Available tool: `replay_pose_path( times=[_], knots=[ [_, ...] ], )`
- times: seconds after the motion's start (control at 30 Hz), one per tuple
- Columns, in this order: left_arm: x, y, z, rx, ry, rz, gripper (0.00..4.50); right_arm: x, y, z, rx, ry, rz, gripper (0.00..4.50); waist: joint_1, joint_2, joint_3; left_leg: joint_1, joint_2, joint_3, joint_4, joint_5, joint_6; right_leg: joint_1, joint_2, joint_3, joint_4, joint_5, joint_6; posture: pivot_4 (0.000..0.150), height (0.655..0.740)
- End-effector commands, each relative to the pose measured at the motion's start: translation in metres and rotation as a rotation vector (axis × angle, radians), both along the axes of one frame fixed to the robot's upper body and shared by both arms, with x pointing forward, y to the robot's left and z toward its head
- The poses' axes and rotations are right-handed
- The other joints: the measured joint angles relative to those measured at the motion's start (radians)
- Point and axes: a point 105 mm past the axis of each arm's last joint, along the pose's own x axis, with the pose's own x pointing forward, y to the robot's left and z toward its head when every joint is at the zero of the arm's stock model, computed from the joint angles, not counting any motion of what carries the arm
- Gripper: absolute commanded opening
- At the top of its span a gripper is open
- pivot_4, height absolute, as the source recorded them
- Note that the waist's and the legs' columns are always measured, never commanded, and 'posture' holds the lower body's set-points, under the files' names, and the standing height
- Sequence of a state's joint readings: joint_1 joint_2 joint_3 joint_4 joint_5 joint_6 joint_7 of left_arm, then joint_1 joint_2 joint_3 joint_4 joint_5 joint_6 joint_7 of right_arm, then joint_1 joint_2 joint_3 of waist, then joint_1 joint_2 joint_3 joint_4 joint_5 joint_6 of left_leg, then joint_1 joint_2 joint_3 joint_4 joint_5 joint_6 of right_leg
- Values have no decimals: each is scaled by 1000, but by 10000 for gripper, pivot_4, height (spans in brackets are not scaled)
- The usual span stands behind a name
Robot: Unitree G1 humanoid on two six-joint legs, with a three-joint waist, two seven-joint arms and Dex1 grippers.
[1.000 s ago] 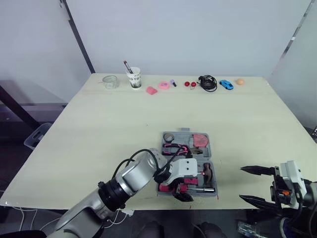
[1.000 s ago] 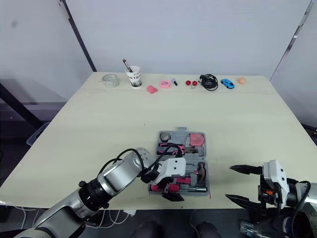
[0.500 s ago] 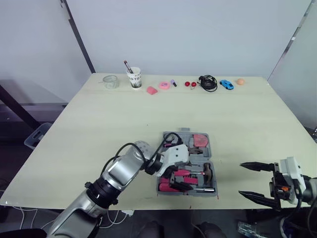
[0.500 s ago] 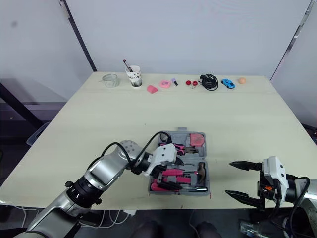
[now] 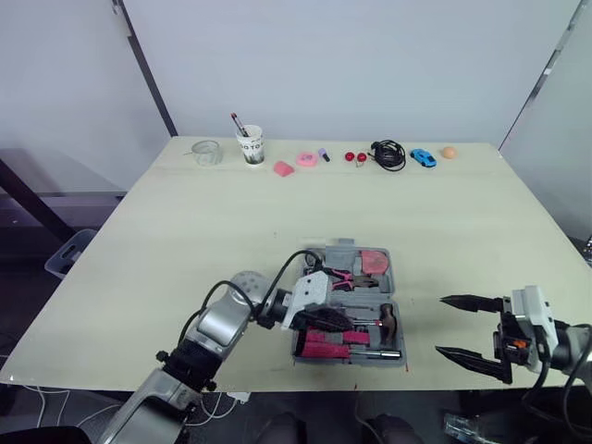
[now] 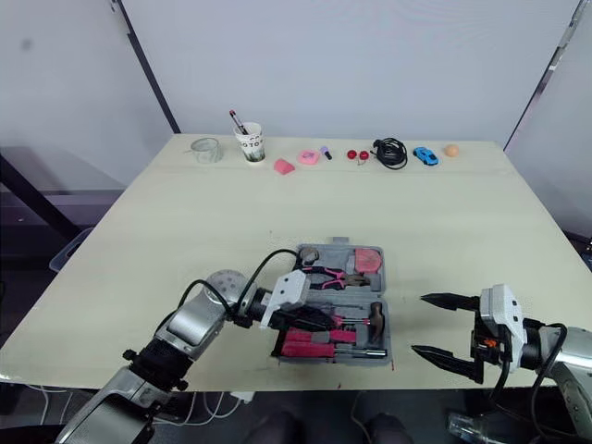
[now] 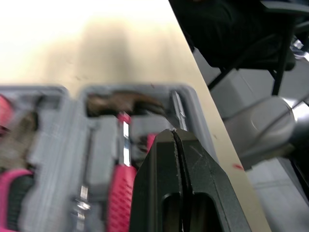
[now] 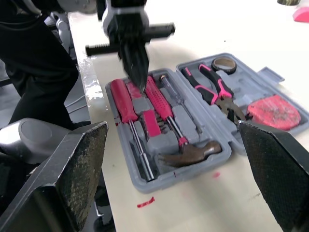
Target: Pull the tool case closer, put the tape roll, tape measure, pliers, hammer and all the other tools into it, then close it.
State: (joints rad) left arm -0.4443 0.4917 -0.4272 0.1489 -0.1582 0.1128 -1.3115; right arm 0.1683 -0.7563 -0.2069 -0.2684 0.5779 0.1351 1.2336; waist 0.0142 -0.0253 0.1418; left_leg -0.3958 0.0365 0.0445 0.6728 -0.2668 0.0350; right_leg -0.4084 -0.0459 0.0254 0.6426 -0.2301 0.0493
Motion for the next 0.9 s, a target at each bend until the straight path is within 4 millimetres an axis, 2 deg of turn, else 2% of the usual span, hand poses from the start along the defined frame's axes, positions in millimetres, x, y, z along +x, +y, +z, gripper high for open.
replay_pose_path(
  times=[0.03,0.4,0.73,0.83,0.9],
  knots=[
    [-6,-2,-8,-1,-7,-39,715,0,4,9,6,-33,9,45000,0,0,0,0,0,0,0,0,0,0,0,0,0,0,0,1500,7400],
    [-11,1,-28,45,22,-62,715,1,2,10,1,-38,-3,45000,0,0,0,0,0,0,0,0,0,0,0,0,0,0,0,1500,7400],
    [-28,16,-62,127,68,-69,715,1,0,7,-1,-38,-9,45000,-1,2,-3,1,0,0,0,0,0,0,0,0,0,0,0,1500,7400],
    [-27,13,-60,94,70,-45,715,2,0,6,-1,-38,-10,45000,-1,5,-6,1,0,0,0,0,0,0,0,0,0,0,0,1500,7400],
    [-24,7,-49,24,60,-26,715,2,-1,4,2,-37,-12,45000,-1,6,-8,1,0,0,0,0,0,0,0,0,0,0,0,1500,7400]
  ],
)
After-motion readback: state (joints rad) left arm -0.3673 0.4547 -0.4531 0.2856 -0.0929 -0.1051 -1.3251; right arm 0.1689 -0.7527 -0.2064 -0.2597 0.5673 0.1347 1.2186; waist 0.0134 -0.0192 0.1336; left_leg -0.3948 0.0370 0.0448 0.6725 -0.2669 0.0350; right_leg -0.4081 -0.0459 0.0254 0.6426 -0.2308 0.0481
